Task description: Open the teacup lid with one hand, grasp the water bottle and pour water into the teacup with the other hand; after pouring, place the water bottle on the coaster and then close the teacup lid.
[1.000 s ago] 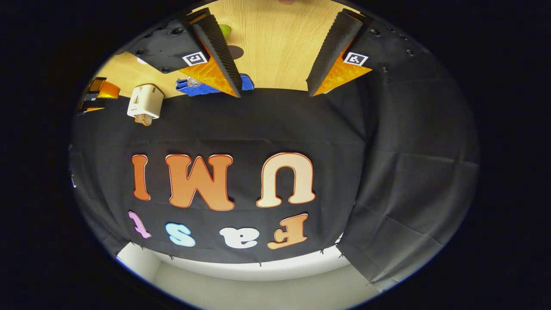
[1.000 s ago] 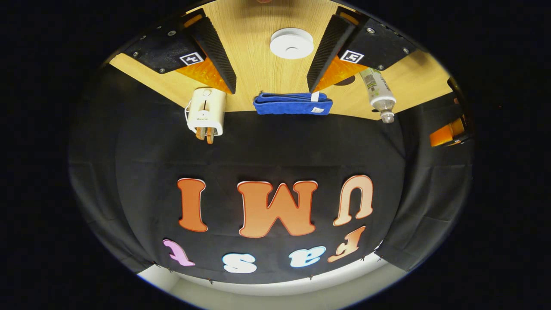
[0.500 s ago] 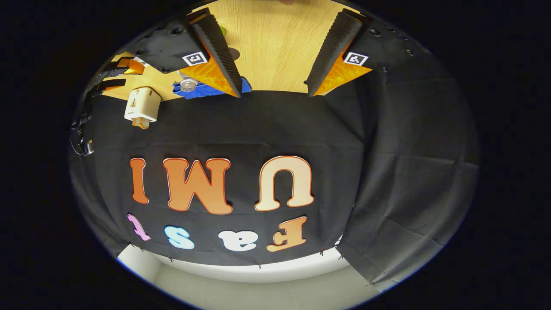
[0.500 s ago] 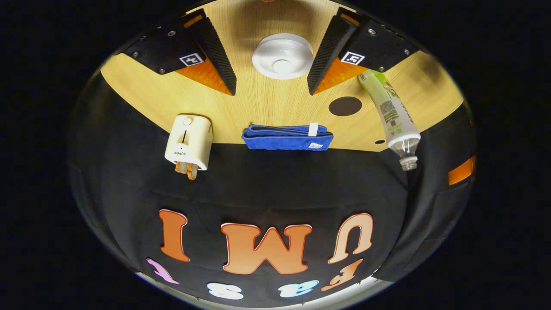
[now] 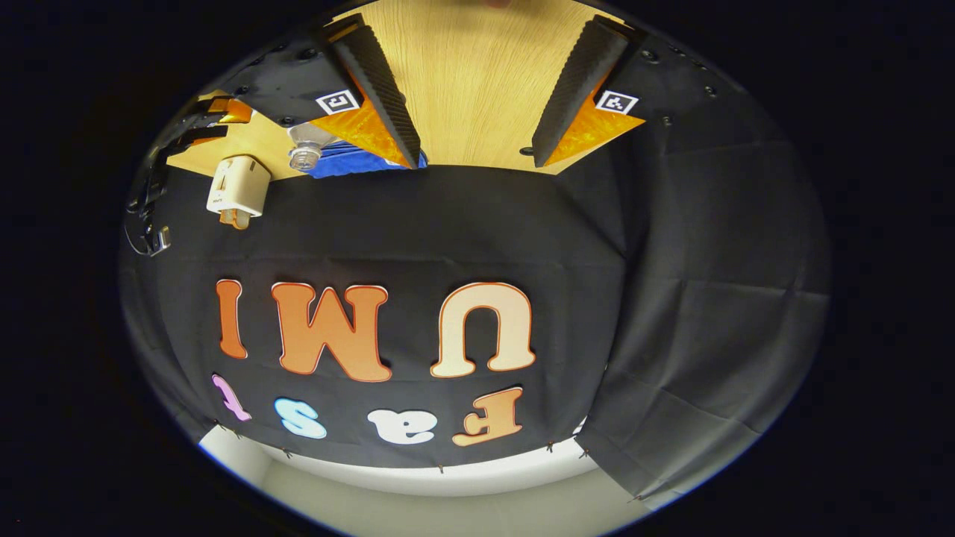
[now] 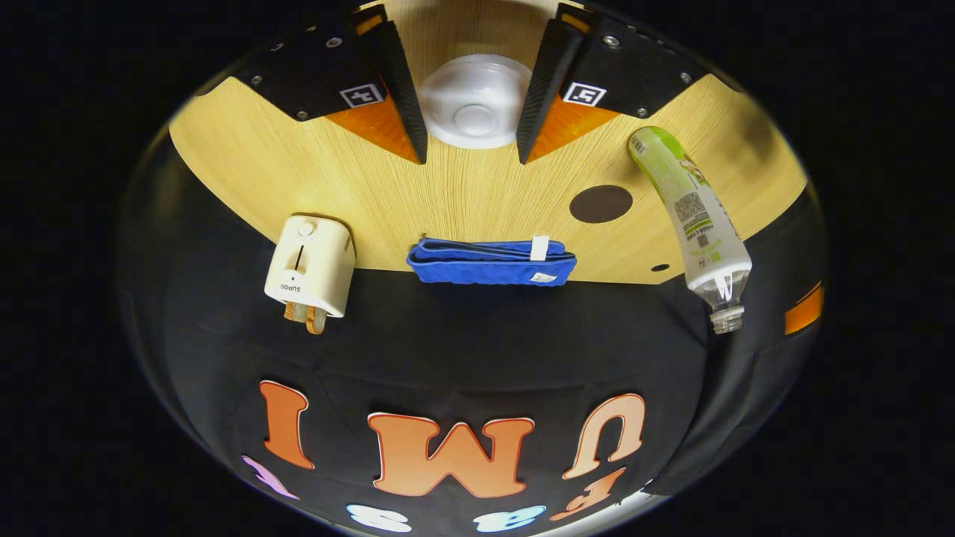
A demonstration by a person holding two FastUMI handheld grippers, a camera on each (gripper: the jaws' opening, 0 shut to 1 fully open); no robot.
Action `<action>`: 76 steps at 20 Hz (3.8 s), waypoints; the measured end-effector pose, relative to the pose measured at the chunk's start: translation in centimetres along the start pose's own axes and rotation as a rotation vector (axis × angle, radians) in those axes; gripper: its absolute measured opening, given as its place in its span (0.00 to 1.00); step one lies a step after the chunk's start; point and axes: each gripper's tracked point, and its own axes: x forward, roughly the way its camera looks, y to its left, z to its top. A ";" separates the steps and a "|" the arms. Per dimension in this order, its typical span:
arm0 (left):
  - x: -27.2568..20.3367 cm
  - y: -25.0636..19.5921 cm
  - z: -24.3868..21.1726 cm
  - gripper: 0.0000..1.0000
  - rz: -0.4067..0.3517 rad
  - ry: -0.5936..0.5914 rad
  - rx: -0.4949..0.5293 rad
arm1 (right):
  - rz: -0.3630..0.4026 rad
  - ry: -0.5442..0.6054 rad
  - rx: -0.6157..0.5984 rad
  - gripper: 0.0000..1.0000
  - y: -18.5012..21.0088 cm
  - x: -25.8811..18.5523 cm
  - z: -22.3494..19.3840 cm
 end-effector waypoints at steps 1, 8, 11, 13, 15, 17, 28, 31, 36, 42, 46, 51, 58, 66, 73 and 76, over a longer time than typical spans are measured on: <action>0.1 0.1 -0.1 0.99 0.001 0.001 0.001 | 0.004 0.006 0.001 0.68 0.2 0.1 -0.2; 0.3 0.1 0.0 0.99 0.006 0.008 -0.001 | 0.004 -0.003 -0.016 0.43 0.3 0.4 0.0; 0.7 -0.2 -0.2 0.99 0.004 0.008 0.000 | 0.008 -0.005 -0.009 0.26 0.3 0.7 0.0; 0.8 -0.2 -0.3 0.99 0.007 0.007 -0.002 | -0.002 -0.004 0.001 0.19 0.1 0.7 0.1; 0.8 -0.2 -0.4 0.99 0.008 0.005 -0.003 | -0.012 -0.016 0.026 0.16 -0.5 0.4 0.7; 0.7 0.0 -0.2 0.99 0.014 0.000 -0.001 | -0.019 -0.044 0.040 0.15 -1.1 -0.3 2.0; -0.6 -1.9 0.3 0.99 -0.013 -0.015 -0.011 | -0.165 -0.116 0.056 0.15 -10.1 -5.6 4.1; -1.3 -3.9 0.4 0.99 -0.046 -0.011 -0.026 | -0.198 -0.118 0.071 0.15 -11.9 -6.9 3.5; -2.0 -8.9 1.1 0.99 -0.144 -0.016 -0.040 | -0.236 -0.107 0.102 0.15 -14.2 -8.1 1.9; -1.4 -14.6 0.6 0.99 -0.235 0.001 -0.037 | -0.259 -0.096 0.139 0.15 -16.1 -8.7 0.6; 0.2 -16.6 -0.5 0.99 -0.237 0.015 -0.032 | -0.275 -0.089 0.157 0.15 -17.3 -9.0 -0.2; 3.0 -17.5 -3.4 0.99 -0.223 0.055 -0.023 | -0.295 -0.079 0.178 0.15 -18.5 -9.1 -0.9; 4.3 -17.7 -8.4 0.99 -0.221 0.100 0.036 | -0.292 -0.045 0.190 0.15 -18.6 -8.2 -1.9; 4.5 -17.1 -12.4 1.00 -0.203 0.183 0.033 | -0.277 -0.015 0.188 0.15 -18.1 -7.8 -2.6; 4.2 -18.1 -10.7 0.59 -0.228 0.152 0.175 | -0.271 -0.012 0.196 0.15 -18.0 -8.3 -2.9; 3.9 -19.3 -8.6 0.59 -0.252 0.097 0.296 | -0.272 -0.017 0.208 0.15 -18.4 -8.8 -2.9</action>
